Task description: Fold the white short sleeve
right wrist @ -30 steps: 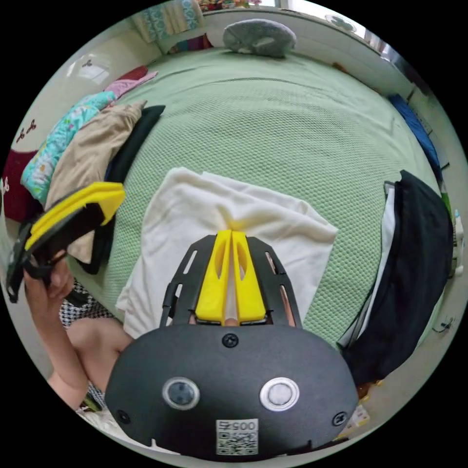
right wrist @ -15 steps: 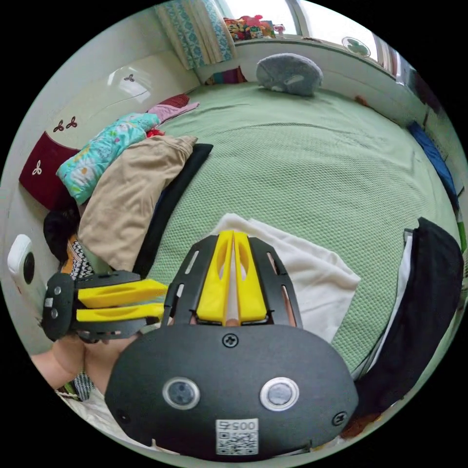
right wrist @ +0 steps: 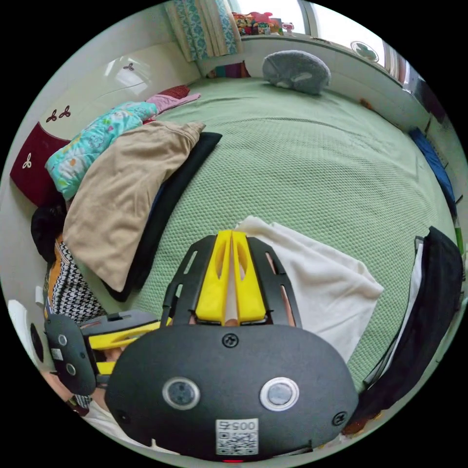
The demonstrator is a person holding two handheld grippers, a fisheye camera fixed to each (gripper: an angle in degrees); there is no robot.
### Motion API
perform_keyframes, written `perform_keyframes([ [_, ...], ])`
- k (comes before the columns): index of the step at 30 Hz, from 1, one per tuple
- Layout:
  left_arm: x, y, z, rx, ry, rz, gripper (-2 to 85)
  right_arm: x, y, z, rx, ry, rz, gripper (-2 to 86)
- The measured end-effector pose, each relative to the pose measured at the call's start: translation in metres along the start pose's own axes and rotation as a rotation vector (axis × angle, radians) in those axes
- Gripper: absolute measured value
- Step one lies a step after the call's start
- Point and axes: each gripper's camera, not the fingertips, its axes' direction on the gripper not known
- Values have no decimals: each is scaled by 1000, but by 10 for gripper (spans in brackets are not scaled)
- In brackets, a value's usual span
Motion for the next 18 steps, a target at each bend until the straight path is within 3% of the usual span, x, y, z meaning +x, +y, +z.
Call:
perform_keyframes([
  [4, 2, 16, -14, 48, 44, -33, 74, -34, 26, -33, 61, 90, -72, -10],
  [9, 6, 43, -38, 128, 72, -73, 68, -65, 57, -30, -27, 215, -130, -11],
  [15, 25, 85, -50, 192, 105, -109, 64, -73, 105, -44, 3, 154, -63, -6],
  [18, 40, 104, -49, 177, 33, -121, 66, -74, 134, -63, 43, 84, -63, 16],
])
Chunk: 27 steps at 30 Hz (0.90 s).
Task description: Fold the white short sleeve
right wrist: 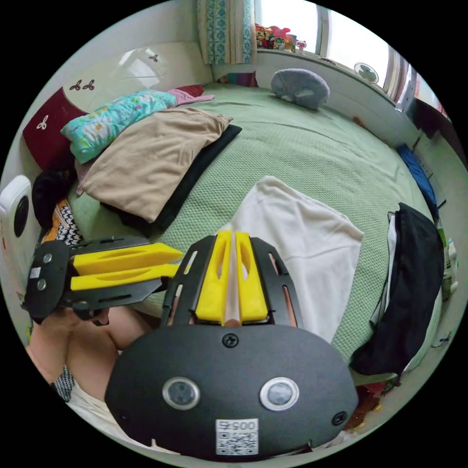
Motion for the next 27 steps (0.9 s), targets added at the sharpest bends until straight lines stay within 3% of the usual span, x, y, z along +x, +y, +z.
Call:
perform_keyframes([
  [4, 13, 14, 10, -86, -5, -22, 71, -6, 33, -7, -66, -16, -17, 64],
  [11, 34, 30, 9, -100, -116, -41, 61, -22, 67, -28, 0, -98, -37, 53],
  [20, 51, 59, 5, -106, -193, -57, 61, -7, 78, -51, 37, -52, 38, 61],
  [27, 38, 79, -5, -86, -179, -177, 74, 8, 85, -54, -54, -149, 39, 73],
])
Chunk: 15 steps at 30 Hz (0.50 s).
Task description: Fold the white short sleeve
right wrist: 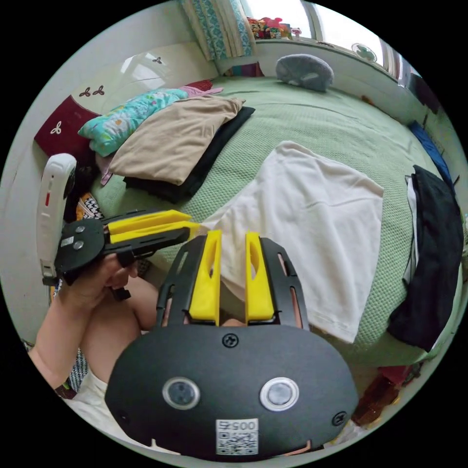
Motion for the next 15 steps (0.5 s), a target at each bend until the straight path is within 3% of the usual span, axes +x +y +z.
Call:
perform_keyframes([
  [7, 12, 11, 0, 2, -69, 3, 59, 9, 0, 5, -68, 81, -15, -1],
  [15, 11, 22, 4, -22, -39, -36, 59, 39, 16, -58, 117, -130, 17, -14],
])
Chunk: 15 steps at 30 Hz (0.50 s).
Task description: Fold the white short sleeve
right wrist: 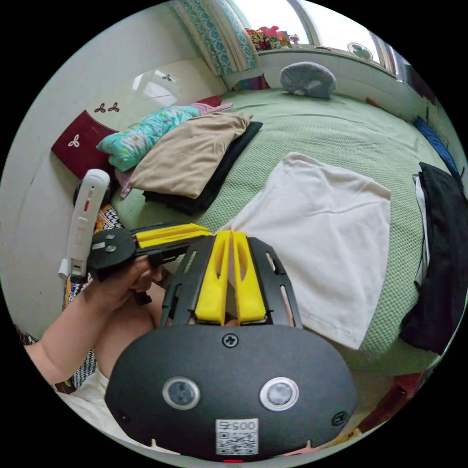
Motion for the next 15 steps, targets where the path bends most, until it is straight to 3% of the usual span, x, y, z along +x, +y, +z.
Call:
perform_keyframes([
  [5, 2, 8, -9, 45, -61, -26, 57, 7, -5, 4, -65, -51, -19, 3],
  [9, 2, 13, -9, 30, 58, -15, 62, 20, -12, 23, -196, 35, 4, 33],
  [12, 5, 19, -10, 35, 110, 3, 74, 31, -11, -7, -123, 46, 28, 49],
  [15, 14, 24, -13, 53, 155, 80, 97, 43, 0, -69, 79, 71, 2, 64],
])
